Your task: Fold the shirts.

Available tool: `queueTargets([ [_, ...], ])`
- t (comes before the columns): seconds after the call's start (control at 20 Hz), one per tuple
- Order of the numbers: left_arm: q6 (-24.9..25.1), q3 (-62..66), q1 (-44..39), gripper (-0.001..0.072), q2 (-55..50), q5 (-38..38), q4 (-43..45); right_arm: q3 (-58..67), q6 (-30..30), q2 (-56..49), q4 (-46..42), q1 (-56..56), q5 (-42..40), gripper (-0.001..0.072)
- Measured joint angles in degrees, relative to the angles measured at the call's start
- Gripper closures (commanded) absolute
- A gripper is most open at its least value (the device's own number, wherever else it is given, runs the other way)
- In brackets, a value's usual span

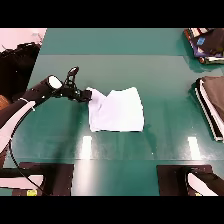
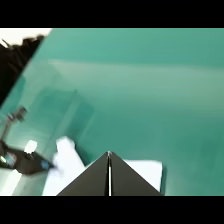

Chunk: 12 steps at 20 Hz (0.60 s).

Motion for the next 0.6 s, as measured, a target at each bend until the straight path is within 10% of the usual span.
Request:
queueTargets([
  [0.25,0.59,7.34,1.79,0.0681,2.23,-2.45,2.67,-13.05,0.0,-3.91,-3.37,-1.09,0.11,0.0647],
  [0.35,0.66,9.51,2.05,0.0681,3.21,-3.04,3.61,-17.14,0.02,-8.11,-4.52,0.44,-0.94,0.0209],
  [0.6,0.81,11.47,2.29,0.0681,4.07,-4.94,5.09,-18.62,0.02,-22.82,0.81,6.27,-5.68,0.0208],
])
